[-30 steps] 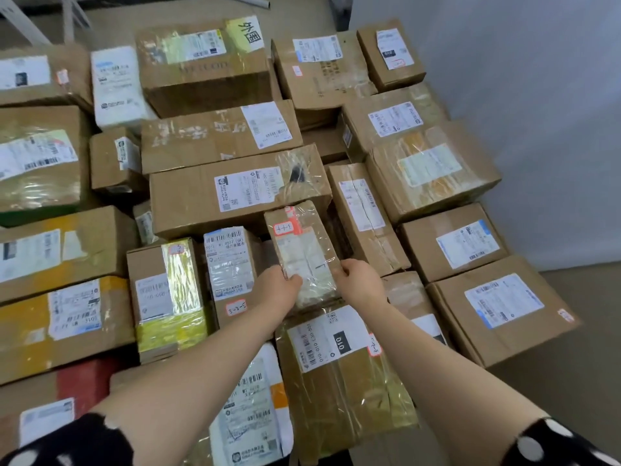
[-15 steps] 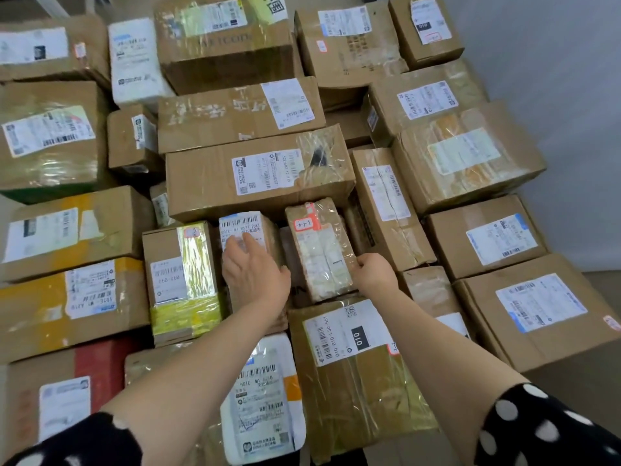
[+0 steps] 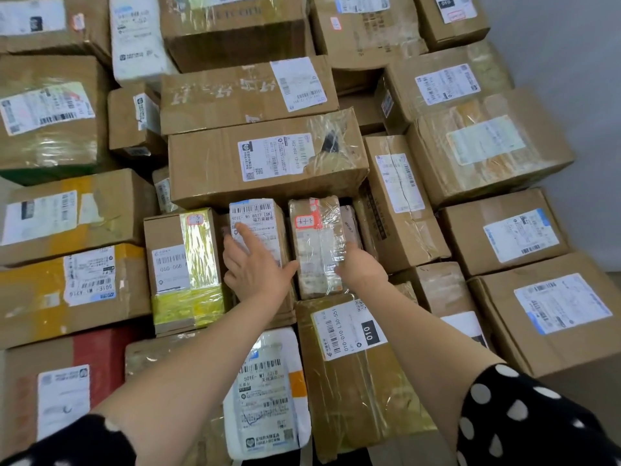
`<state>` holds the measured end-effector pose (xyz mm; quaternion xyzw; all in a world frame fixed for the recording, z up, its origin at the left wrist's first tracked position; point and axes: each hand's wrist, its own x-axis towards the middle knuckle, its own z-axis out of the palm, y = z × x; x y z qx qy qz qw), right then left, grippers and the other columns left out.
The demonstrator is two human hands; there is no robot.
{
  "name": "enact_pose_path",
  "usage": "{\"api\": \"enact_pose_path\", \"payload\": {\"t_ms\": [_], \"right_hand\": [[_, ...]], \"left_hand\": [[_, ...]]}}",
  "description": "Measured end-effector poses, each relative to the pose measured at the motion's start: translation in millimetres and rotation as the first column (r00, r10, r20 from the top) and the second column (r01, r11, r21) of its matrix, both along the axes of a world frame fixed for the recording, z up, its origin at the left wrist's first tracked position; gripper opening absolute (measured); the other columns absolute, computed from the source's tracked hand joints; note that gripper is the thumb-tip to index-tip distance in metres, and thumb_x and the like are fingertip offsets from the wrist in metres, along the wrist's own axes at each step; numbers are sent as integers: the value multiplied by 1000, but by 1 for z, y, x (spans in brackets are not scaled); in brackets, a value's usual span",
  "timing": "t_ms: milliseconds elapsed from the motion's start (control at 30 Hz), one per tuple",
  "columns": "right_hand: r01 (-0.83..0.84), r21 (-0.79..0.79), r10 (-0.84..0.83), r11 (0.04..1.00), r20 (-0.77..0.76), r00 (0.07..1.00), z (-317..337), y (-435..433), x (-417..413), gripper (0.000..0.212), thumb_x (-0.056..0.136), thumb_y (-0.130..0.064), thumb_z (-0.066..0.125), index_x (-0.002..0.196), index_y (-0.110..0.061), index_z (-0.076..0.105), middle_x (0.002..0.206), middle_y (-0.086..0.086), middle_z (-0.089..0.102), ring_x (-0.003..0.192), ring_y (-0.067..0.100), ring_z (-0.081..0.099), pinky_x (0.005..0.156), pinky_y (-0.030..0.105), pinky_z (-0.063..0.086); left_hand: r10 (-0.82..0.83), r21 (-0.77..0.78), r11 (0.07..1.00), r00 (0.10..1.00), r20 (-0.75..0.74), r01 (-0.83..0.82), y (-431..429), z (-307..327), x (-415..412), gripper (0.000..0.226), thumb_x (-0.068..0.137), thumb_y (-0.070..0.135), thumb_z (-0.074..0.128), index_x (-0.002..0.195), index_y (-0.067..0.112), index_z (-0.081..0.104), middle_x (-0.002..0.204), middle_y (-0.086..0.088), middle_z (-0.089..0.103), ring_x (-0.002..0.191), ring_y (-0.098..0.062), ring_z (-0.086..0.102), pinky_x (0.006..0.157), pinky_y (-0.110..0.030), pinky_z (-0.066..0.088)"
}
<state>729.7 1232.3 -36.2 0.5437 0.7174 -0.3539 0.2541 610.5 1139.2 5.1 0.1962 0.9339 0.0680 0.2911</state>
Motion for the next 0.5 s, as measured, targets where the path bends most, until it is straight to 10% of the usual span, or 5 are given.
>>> {"api": "enact_pose_path", "payload": {"t_ms": [500], "right_hand": [[-122, 53, 120, 991, 44, 992, 19, -3, -5, 52, 90, 0, 42, 139, -6, 28, 117, 15, 58, 103, 31, 58, 81, 39, 46]], "left_hand": [[26, -7, 1000, 999, 47, -26, 2, 14, -2, 104, 86, 48, 60, 150, 18, -16, 156, -14, -20, 146, -32, -11, 117, -51, 1]]}}
